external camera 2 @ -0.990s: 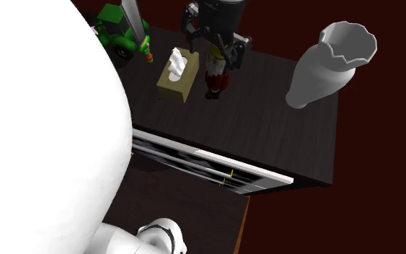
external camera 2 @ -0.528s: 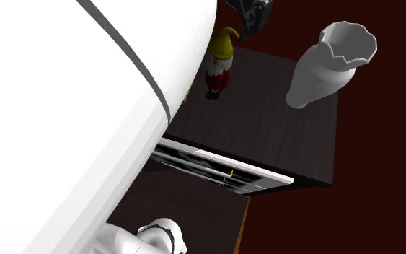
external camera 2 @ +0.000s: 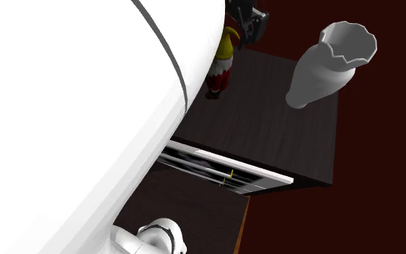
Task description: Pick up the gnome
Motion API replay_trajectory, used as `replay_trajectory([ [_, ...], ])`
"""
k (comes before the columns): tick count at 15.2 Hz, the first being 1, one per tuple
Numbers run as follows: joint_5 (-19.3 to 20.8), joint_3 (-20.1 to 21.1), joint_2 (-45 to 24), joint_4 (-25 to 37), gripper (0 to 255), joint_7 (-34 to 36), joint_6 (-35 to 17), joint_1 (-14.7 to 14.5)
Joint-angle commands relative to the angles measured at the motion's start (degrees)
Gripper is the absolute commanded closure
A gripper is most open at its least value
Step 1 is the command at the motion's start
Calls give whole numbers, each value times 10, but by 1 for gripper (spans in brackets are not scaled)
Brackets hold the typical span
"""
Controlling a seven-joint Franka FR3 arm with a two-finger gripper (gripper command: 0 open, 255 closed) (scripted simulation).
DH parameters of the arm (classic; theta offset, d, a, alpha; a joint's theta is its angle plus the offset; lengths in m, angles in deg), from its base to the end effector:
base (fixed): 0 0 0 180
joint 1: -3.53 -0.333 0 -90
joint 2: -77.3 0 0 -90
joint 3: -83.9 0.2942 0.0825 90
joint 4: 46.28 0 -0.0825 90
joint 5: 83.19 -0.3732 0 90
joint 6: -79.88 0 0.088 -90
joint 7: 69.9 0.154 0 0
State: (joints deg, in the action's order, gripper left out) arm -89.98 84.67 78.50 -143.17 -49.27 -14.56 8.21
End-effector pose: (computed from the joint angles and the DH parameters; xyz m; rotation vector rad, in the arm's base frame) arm 0.5405 -0.0195 0.5191 -2.9551 0.6589 0.0586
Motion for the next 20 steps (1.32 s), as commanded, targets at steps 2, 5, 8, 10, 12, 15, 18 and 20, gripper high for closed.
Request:
replay_trajectory([
  [2,0,0,1,-6,255,0,-6,0],
  [5,0,0,0,-6,255,0,-6,0],
  [8,0,0,0,-6,255,0,-6,0],
  [10,0,0,0,-6,255,0,-6,0],
  [12,0,0,0,3,255,0,2,0],
  [15,0,-1,-4,31,255,2,26,0],
  [18,0,-1,-10,61,255,5,51,1],
  [20,0,-1,-14,82,255,6,67,1],
])
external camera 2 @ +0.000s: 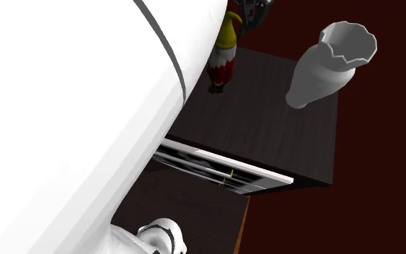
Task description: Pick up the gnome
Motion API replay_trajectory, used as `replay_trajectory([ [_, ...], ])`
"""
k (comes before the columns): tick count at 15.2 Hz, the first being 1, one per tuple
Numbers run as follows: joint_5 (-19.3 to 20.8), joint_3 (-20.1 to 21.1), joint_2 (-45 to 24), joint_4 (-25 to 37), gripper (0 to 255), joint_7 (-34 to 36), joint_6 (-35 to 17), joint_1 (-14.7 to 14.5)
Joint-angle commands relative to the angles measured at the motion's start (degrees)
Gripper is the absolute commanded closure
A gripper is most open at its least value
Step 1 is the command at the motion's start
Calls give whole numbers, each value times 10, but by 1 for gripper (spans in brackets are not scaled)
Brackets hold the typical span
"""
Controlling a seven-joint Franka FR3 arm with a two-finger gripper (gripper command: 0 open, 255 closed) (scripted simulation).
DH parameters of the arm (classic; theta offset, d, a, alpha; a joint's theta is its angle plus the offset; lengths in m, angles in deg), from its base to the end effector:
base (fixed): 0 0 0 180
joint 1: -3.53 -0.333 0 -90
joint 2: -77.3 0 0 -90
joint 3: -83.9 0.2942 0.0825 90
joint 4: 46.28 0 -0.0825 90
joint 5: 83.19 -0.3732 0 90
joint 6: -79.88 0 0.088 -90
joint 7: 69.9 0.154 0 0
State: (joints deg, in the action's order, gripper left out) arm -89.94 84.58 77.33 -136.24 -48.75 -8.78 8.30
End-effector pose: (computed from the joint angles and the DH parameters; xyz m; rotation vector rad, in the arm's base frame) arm 0.5399 -0.0202 0.5554 -2.9551 0.6594 0.0597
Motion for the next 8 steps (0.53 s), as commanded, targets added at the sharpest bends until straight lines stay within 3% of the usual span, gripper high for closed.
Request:
replay_trajectory([
  [1,0,0,-5,24,255,2,18,0],
  [8,0,0,-21,85,255,7,63,0],
])
